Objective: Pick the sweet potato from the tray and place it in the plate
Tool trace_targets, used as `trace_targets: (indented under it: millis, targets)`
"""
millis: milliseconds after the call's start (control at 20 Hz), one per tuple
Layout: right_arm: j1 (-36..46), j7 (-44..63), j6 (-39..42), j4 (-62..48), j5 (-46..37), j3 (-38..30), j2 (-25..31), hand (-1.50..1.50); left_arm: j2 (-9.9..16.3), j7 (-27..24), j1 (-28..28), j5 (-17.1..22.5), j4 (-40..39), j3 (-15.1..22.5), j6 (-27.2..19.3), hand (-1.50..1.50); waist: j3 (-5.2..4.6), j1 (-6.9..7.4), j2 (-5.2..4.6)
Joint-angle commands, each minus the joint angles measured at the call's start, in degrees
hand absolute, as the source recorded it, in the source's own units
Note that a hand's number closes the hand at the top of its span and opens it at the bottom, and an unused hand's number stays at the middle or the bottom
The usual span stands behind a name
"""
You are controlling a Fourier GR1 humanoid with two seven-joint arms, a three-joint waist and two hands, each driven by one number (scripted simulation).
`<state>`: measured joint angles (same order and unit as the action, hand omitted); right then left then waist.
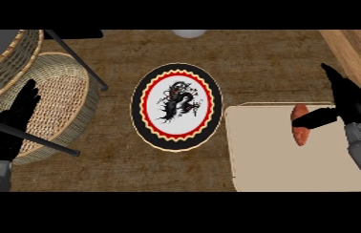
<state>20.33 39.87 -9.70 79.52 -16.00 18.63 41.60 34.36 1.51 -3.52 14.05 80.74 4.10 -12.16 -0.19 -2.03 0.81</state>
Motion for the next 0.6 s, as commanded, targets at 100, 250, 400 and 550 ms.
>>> trace_targets:
  millis: [100,250,400,550]
  targets:
    - [-0.1,11.1,8.7,5.3,3.3,0.1,2.3,-1.5,-7.0,0.0,-6.7,-1.6,1.9,5.5,0.0,0.0,0.07,-0.47,-0.61]
    - [-1.2,9.7,9.2,4.2,4.2,-1.4,2.5,-1.5,-8.2,0.9,-7.4,-2.7,2.4,6.1,-0.7,0.0,0.17,0.07,-0.75]
    - [1.2,8.9,10.8,-0.7,5.2,-2.3,1.1,-1.5,-9.0,0.7,-7.7,-3.4,3.5,6.7,-0.3,0.0,0.23,1.24,-1.03]
    - [-0.2,11.3,11.9,1.3,4.4,-0.8,0.5,-1.5,-8.9,0.0,-9.0,-2.9,0.0,5.3,1.6,0.0,0.15,0.56,-0.97]
